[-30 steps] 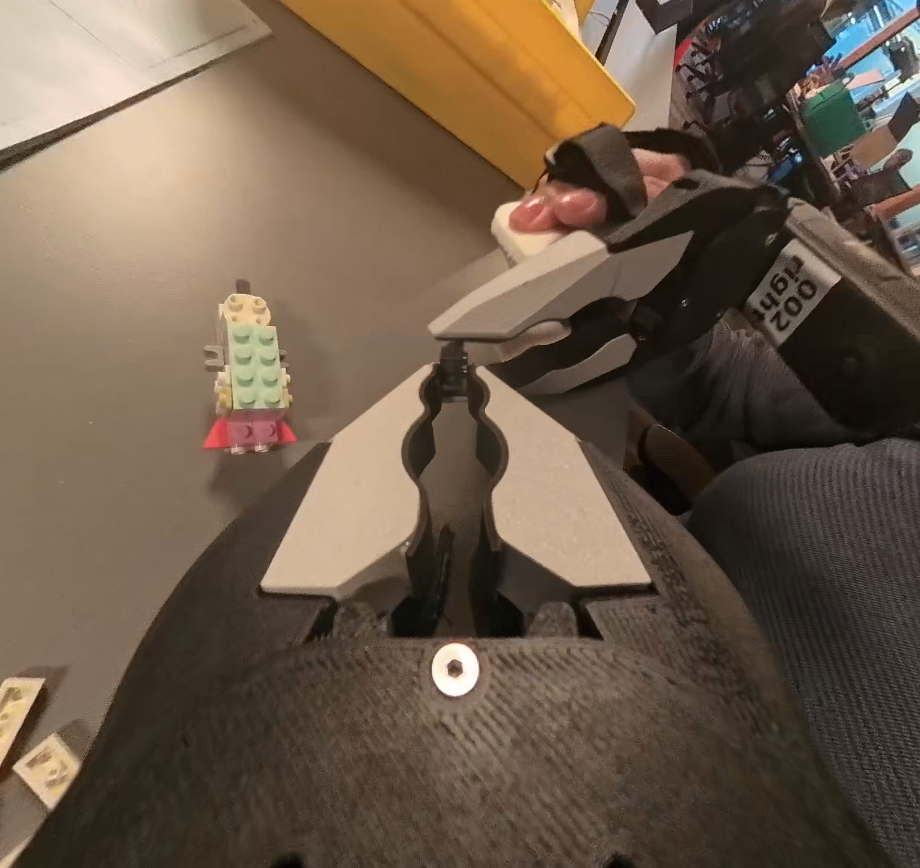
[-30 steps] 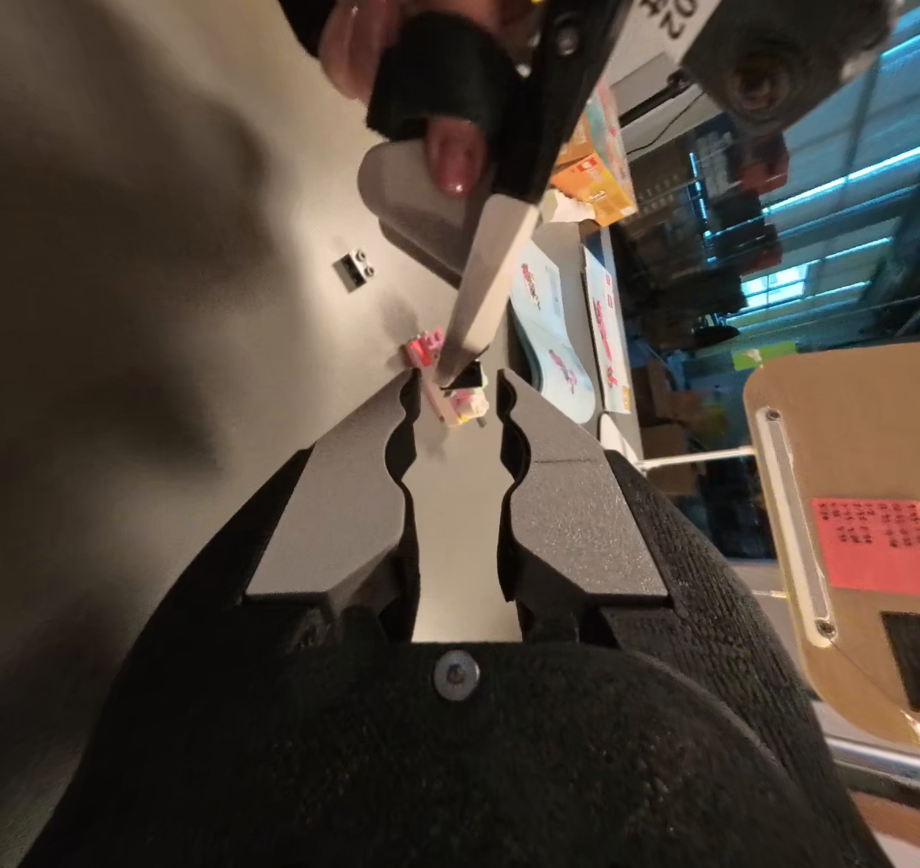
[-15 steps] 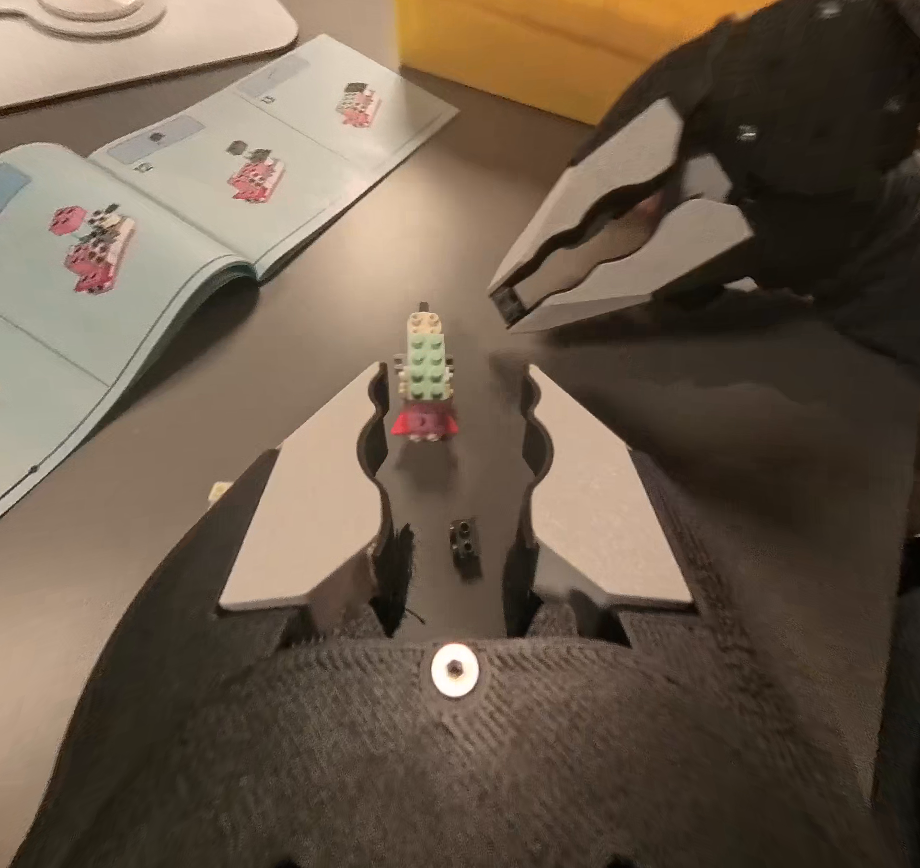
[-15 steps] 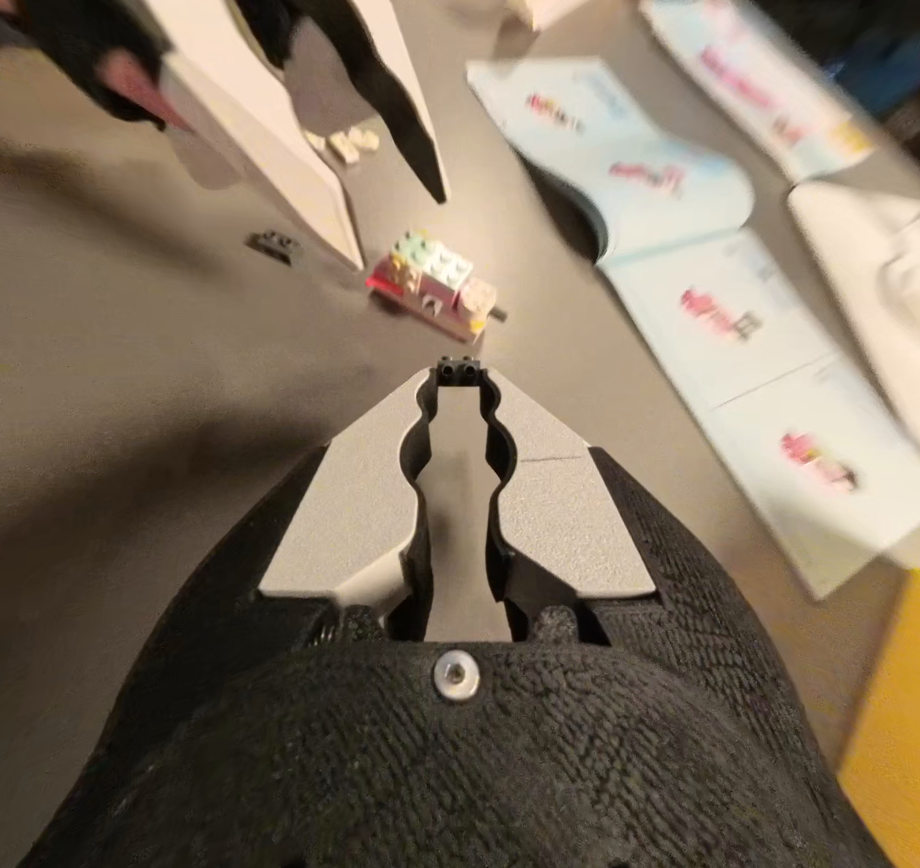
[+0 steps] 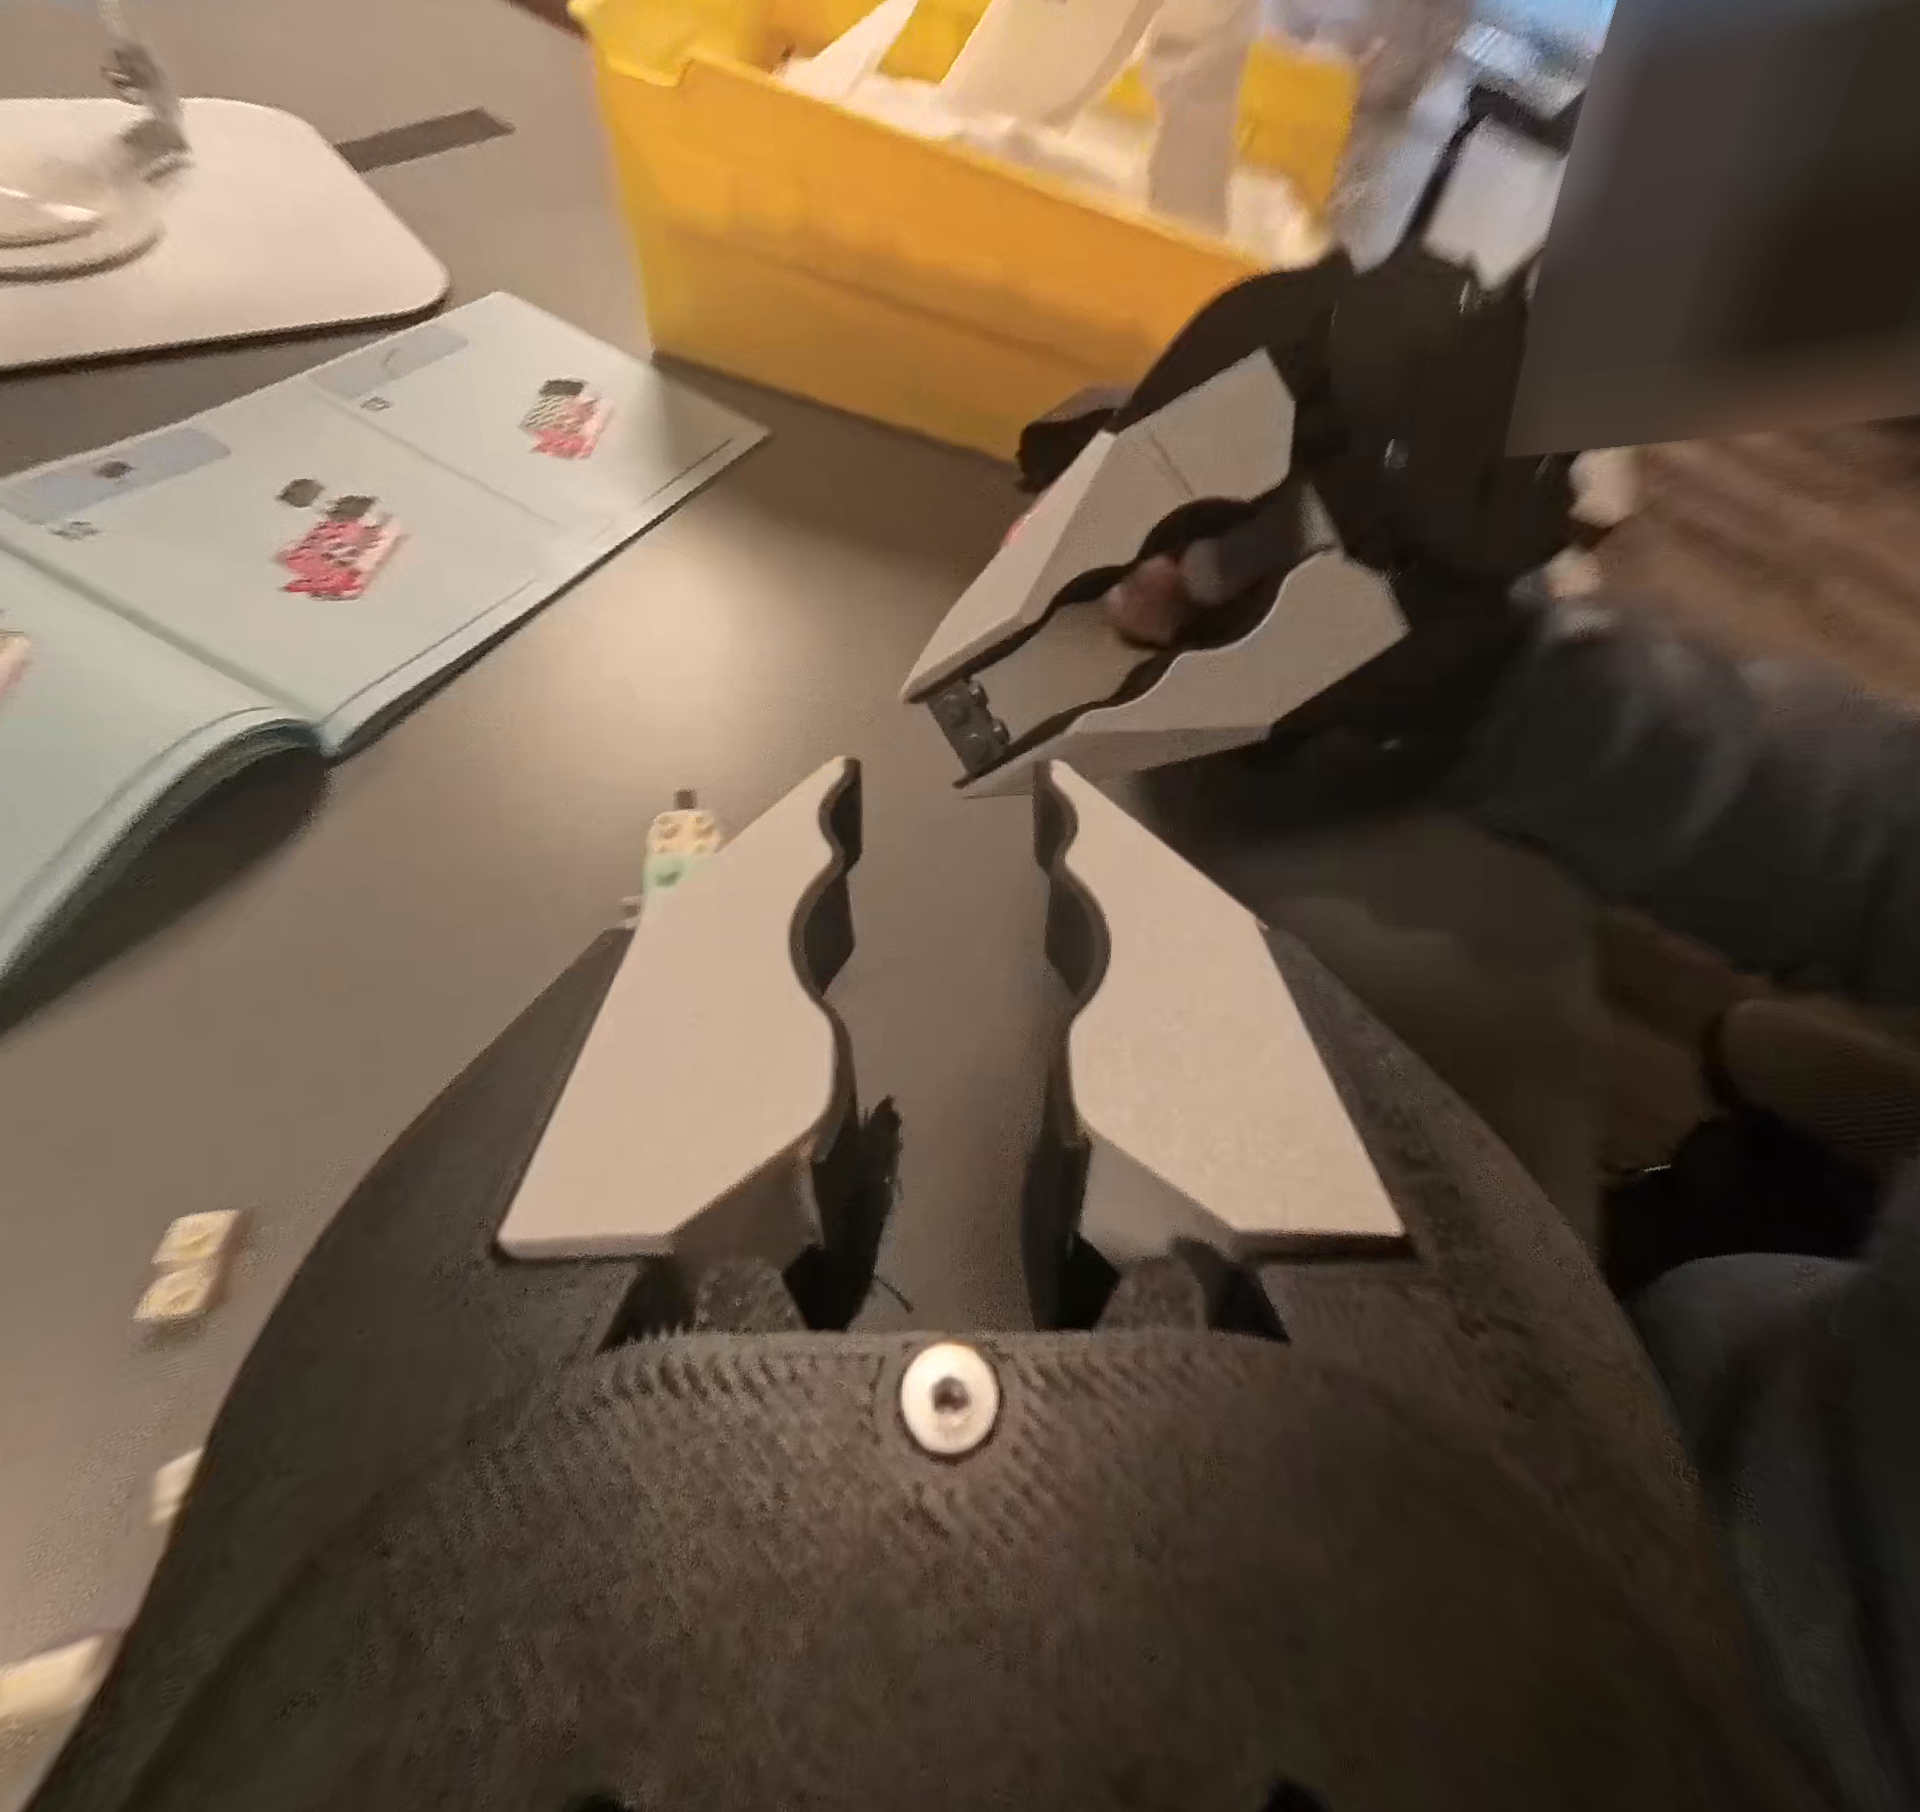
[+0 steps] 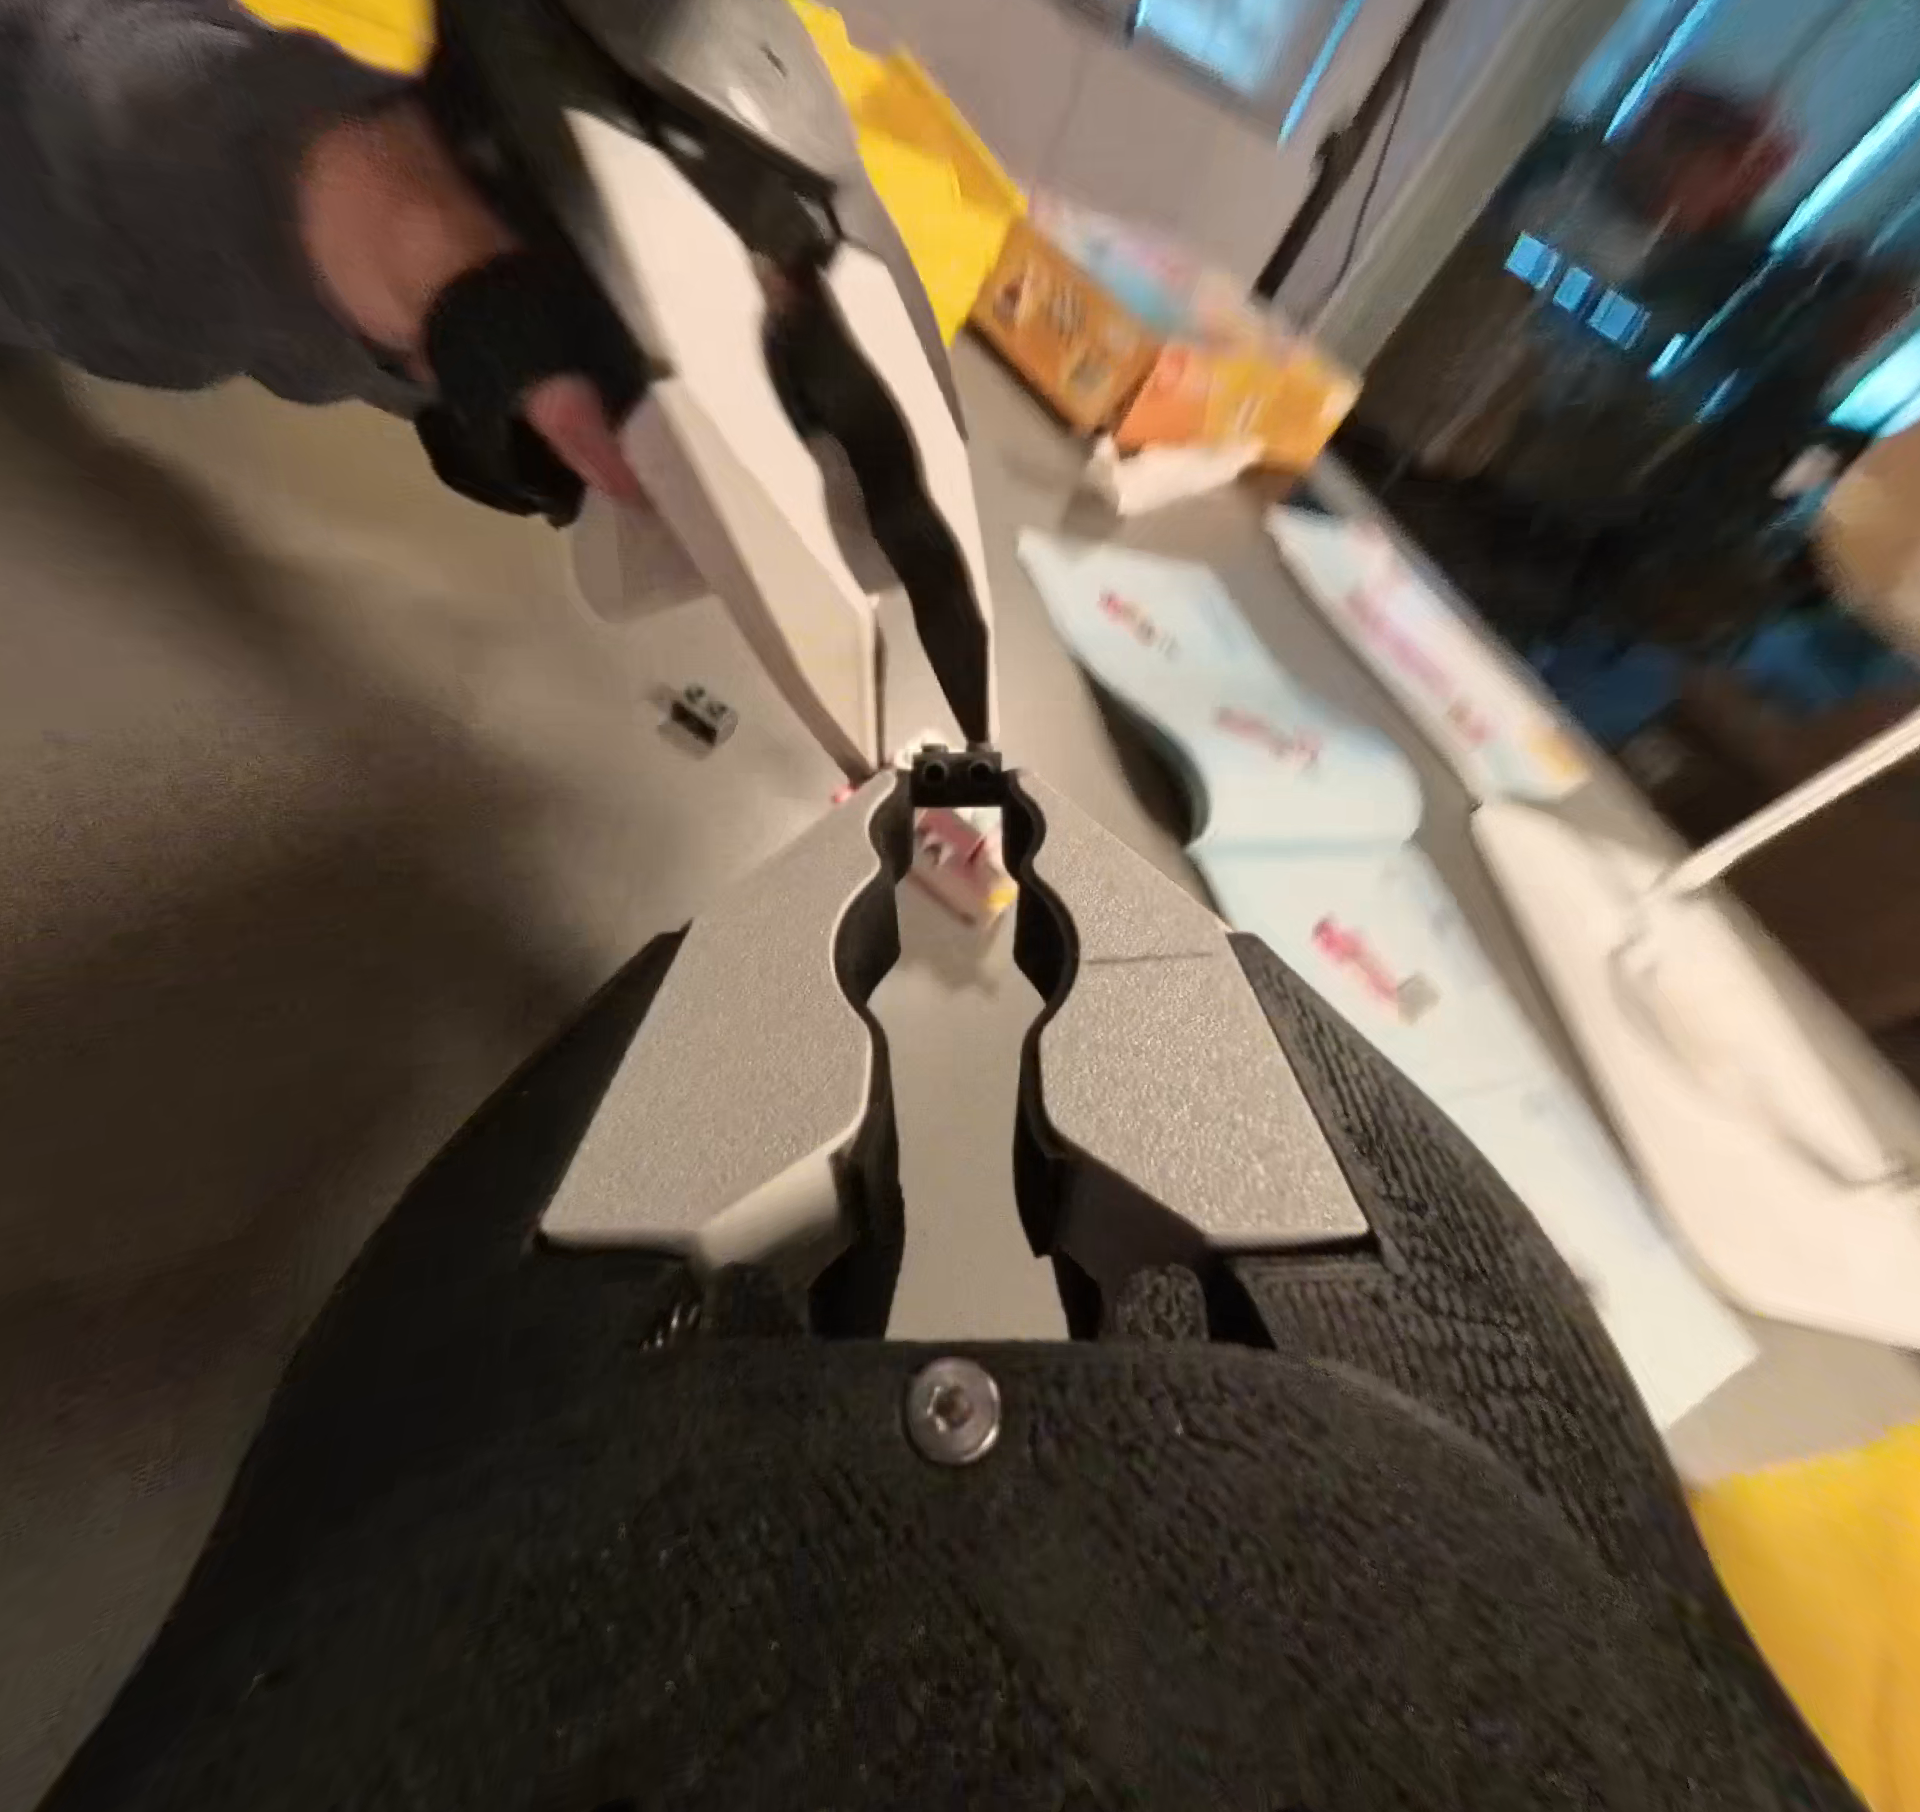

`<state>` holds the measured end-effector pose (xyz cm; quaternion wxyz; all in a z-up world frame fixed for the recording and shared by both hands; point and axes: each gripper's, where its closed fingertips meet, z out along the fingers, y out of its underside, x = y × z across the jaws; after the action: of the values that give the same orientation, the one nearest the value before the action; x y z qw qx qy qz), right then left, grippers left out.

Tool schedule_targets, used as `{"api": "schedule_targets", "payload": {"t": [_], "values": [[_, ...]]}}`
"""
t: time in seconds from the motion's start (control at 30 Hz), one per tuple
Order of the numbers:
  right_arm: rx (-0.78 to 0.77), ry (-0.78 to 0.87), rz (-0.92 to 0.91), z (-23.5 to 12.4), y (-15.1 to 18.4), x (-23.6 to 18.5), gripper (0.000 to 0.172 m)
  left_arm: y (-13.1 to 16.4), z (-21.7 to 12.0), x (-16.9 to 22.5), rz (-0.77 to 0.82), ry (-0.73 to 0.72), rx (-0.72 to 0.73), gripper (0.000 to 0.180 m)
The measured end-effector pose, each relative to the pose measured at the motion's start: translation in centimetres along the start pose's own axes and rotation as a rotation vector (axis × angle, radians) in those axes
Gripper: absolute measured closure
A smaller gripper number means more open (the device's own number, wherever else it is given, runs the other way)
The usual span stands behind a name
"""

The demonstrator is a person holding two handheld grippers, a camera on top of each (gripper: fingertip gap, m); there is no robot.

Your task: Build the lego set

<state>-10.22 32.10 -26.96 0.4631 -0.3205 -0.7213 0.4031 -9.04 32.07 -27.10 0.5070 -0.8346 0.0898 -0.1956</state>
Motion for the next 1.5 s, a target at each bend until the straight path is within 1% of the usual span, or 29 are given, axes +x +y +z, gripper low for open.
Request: {"api": "schedule_targets", "payload": {"t": [0.07,0.13,0.23,0.33,0.4,0.47,0.5,0.53,0.57,0.6,0.67,0.77,0.8,0.83,0.9,0.97,1.03,1.1,1.27,1.3,1.33,1.37,1.5], "values": [[0.043,0.061,-0.121,-0.6,-1.0,0.3,0.157,-0.7,-0.2,0.6,-0.085,0.072,0.037,0.151],[0.062,0.072,-0.160,-0.8,-1.4,0.2,0.157,-1.1,-0.5,1.0,-0.133,0.126,0.060,0.161],[0.047,0.087,-0.238,-0.7,-1.2,0.0,0.157,-1.4,-0.8,1.5,-0.177,0.185,0.073,0.163],[0.058,0.064,-0.284,-0.6,-1.5,-0.9,0.157,-1.4,-0.7,1.7,-0.208,0.207,0.060,0.164],[0.052,0.051,-0.291,-0.5,-1.5,-1.2,0.157,-0.8,-0.3,1.8,-0.204,0.204,0.006,0.169],[0.013,0.026,-0.302,-0.5,-0.6,-1.4,0.156,0.0,0.1,1.7,-0.171,0.172,-0.072,0.172],[-0.032,0.025,-0.296,-0.8,0.2,-1.1,0.153,0.3,0.2,1.3,-0.149,0.140,-0.117,0.172],[-0.085,0.043,-0.262,-1.3,1.2,-0.1,0.143,0.6,0.3,1.0,-0.114,0.109,-0.162,0.172],[-0.117,0.062,-0.206,-2.1,2.0,0.9,0.138,1.0,0.4,0.9,-0.070,0.093,-0.229,0.172],[-0.111,0.091,-0.145,-3.0,2.2,1.9,0.137,1.6,0.7,0.9,-0.019,0.077,-0.313,0.172],[-0.016,0.169,-0.065,-4.6,1.1,3.9,0.140,2.9,1.5,1.0,0.091,0.052,-0.488,0.172],[0.157,0.353,0.026,-7.1,-1.3,7.0,0.153,4.7,2.8,1.6,0.241,0.033,-0.698,0.172],[0.185,0.423,0.057,-7.9,-1.5,8.0,0.158,5.0,3.2,1.6,0.287,0.017,-0.741,0.172],[0.218,0.466,0.083,-8.5,-1.8,8.7,0.158,5.3,3.6,1.7,0.328,0.008,-0.777,0.172],[0.300,0.515,0.124,-9.5,-2.7,9.3,0.158,5.9,4.1,1.9,0.366,0.016,-0.847,0.171],[0.330,0.578,0.144,-10.3,-2.9,10.0,0.158,6.8,4.4,2.2,0.385,0.027,-0.920,0.171],[0.358,0.608,0.154,-10.9,-3.2,10.2,0.158,7.5,4.6,2.2,0.416,0.028,-0.974,0.171],[0.375,0.616,0.172,-11.2,-3.3,10.4,0.158,7.5,4.8,2.3,0.432,0.027,-0.979,0.171],[0.343,0.581,0.203,-10.4,-2.8,10.3,0.158,7.6,4.8,2.4,0.447,0.024,-1.026,0.171],[0.342,0.578,0.210,-10.4,-2.7,10.3,0.158,7.6,4.8,2.5,0.449,0.026,-1.028,0.169],[0.344,0.575,0.217,-10.4,-2.6,10.3,0.158,7.6,4.9,2.6,0.446,0.033,-1.021,0.160],[0.347,0.572,0.222,-10.3,-2.6,10.3,0.158,7.5,5.1,2.8,0.439,0.037,-1.004,0.155],[0.344,0.552,0.235,-10.1,-2.5,10.2,0.157,6.4,5.5,3.4,0.368,0.069,-0.885,0.142]]}}
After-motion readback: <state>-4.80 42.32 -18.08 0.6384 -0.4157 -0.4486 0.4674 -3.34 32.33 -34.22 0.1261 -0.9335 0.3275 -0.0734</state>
